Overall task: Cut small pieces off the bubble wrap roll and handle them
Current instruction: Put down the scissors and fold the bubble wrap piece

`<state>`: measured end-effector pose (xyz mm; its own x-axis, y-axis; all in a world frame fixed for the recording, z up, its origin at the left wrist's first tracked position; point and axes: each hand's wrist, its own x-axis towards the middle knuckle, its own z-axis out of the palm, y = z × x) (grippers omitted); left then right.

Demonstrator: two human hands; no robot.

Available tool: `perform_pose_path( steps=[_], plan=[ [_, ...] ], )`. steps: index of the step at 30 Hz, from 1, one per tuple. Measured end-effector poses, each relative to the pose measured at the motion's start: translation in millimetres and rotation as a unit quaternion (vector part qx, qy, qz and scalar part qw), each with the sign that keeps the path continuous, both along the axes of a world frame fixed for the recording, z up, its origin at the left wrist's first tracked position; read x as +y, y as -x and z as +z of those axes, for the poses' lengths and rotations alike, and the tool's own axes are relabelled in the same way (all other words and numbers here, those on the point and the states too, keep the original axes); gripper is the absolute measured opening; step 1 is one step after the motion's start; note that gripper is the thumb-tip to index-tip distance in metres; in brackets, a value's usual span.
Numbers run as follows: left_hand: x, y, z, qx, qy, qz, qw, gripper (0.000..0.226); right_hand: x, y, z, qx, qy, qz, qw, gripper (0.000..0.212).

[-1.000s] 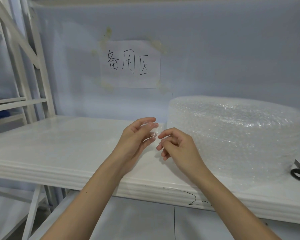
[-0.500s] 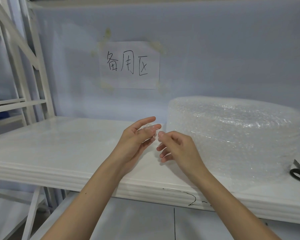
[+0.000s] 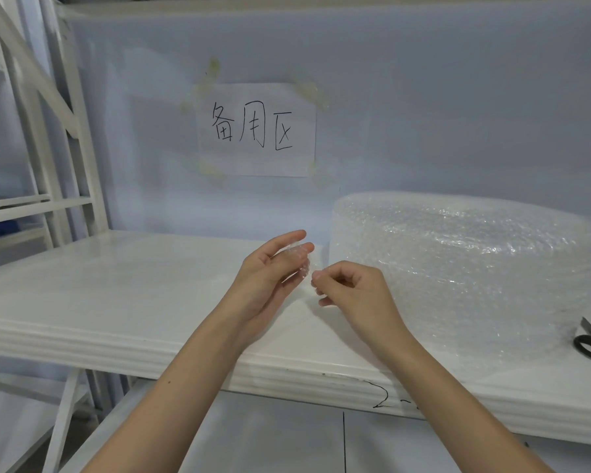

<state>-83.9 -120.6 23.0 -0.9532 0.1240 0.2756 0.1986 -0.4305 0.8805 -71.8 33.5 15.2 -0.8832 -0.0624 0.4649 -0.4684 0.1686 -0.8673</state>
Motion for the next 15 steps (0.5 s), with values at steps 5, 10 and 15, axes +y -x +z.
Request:
perform_pose_path(
  steps=[5,10,15],
  plan=[
    [-0.3,-0.9,1.3,-0.012,-0.024,0.0,1.0,0.032,0.7,-1.8,0.0,0.001,-0.01,-0.016,1.0,0.014],
    [-0.7,-0.6,1.0,-0.01,-0.025,0.005,1.0,0.032,1.2,-4.7,1.6,0.006,-0.025,-0.031,0.999,0.014],
    [-0.8,-1.6,1.2,-0.01,-0.031,0.002,0.999,0.031,1.3,-5.3,0.6,0.006,-0.031,-0.028,0.999,0.017]
  ],
)
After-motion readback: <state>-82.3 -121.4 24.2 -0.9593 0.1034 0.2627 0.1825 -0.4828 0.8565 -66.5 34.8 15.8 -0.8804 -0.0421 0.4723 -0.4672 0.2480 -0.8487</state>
